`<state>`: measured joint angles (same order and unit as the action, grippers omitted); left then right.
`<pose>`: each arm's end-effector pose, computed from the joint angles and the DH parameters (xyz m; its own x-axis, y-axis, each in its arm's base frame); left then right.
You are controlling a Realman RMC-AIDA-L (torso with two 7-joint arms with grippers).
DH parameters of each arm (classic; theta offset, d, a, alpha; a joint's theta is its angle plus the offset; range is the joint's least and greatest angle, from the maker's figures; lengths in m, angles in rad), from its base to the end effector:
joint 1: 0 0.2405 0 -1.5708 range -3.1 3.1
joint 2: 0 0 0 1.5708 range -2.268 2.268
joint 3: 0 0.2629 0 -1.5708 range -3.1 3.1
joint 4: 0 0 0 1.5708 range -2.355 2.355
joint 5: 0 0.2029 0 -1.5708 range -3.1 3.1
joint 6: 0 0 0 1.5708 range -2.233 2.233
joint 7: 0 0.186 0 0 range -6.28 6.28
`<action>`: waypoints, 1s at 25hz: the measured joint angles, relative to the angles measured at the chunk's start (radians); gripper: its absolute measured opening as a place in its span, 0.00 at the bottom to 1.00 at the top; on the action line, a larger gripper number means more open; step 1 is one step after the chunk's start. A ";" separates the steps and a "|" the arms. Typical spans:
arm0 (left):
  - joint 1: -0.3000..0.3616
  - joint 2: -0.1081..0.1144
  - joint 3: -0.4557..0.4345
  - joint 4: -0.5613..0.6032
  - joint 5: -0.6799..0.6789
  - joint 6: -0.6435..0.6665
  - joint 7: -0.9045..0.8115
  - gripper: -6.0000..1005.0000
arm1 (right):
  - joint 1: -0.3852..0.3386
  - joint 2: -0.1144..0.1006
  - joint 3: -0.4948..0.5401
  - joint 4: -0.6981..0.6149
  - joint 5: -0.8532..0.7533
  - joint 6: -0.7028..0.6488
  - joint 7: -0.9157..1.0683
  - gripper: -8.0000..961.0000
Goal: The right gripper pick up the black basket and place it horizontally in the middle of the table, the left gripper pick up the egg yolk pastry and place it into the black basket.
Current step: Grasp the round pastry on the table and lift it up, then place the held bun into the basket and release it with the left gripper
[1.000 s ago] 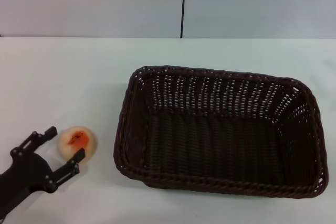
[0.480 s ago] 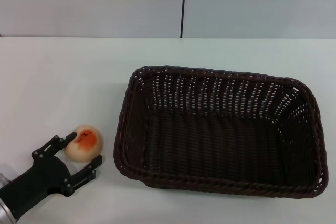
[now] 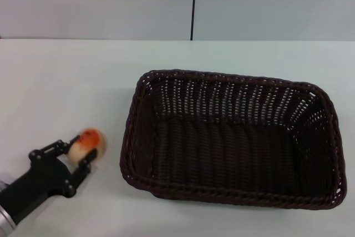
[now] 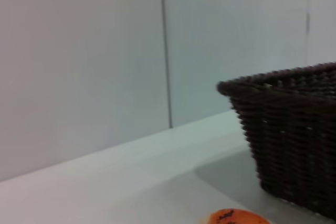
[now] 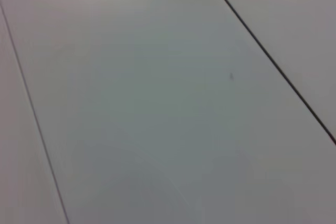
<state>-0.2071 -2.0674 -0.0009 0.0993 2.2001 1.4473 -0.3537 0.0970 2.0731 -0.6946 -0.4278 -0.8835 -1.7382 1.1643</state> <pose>-0.3582 0.2278 -0.0722 0.8208 0.1312 0.5559 0.5008 -0.6334 -0.5899 0.3239 0.2549 0.1017 0.1731 0.2190 -0.9602 -0.8509 -0.4578 -0.2578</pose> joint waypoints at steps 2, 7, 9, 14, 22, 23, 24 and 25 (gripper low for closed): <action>-0.001 0.000 -0.037 -0.003 -0.001 0.003 0.000 0.57 | 0.004 0.000 0.015 0.021 0.000 0.000 -0.001 0.79; -0.001 0.005 -0.115 -0.007 -0.001 0.063 -0.011 0.38 | 0.008 -0.001 0.044 0.063 0.001 0.000 -0.026 0.79; -0.001 0.005 -0.136 -0.001 -0.001 0.100 -0.020 0.35 | 0.008 -0.001 0.044 0.065 0.000 0.000 -0.028 0.79; -0.002 0.008 -0.168 0.007 -0.003 0.219 -0.042 0.27 | 0.007 -0.001 0.044 0.065 0.002 -0.002 -0.028 0.79; -0.064 0.006 -0.149 -0.010 0.007 0.503 -0.094 0.20 | 0.017 0.002 0.058 0.098 0.007 -0.032 -0.029 0.79; -0.082 0.004 -0.132 -0.025 0.009 0.504 -0.113 0.19 | 0.018 0.002 0.063 0.102 0.007 -0.035 -0.029 0.79; -0.097 0.003 -0.116 -0.040 0.010 0.502 -0.126 0.17 | 0.020 0.002 0.072 0.106 0.008 -0.037 -0.029 0.79; -0.114 0.002 -0.097 -0.058 0.011 0.495 -0.136 0.15 | 0.021 0.002 0.076 0.109 0.008 -0.038 -0.030 0.79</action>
<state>-0.3208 -2.0658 -0.0976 0.0409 2.2110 1.9426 -0.4897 0.1183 2.0755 -0.6182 -0.3192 -0.8758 -1.7765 1.1341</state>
